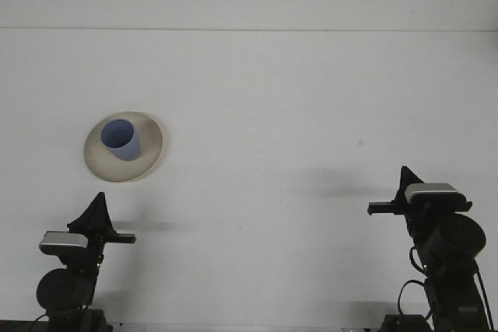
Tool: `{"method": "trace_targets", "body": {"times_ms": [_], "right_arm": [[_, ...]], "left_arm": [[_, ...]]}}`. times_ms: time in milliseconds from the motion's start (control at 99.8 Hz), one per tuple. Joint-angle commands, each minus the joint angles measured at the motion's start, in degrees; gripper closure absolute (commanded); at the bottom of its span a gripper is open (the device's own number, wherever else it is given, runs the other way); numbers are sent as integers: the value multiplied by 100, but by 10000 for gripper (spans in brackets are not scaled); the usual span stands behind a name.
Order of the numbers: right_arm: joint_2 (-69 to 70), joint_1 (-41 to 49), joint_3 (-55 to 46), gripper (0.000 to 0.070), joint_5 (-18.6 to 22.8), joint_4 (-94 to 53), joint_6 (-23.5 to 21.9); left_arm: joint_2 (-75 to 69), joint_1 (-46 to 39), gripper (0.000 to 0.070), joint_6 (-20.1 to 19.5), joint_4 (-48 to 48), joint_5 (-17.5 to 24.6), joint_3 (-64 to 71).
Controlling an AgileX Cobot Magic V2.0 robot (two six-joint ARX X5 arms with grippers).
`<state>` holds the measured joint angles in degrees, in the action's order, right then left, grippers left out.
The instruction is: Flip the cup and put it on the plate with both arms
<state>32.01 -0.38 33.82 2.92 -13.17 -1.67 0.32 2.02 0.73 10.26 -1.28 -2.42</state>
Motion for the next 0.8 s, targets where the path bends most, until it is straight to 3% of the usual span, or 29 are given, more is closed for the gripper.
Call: {"method": "trace_targets", "body": {"times_ms": [0,791], "right_arm": [[24,4,24,698,2,70,42],[24,4,24,698,2,74,42]], "left_arm": [[-13,2,689,44,157,0,70],[-13,2,689,39,278,0,160]]}}
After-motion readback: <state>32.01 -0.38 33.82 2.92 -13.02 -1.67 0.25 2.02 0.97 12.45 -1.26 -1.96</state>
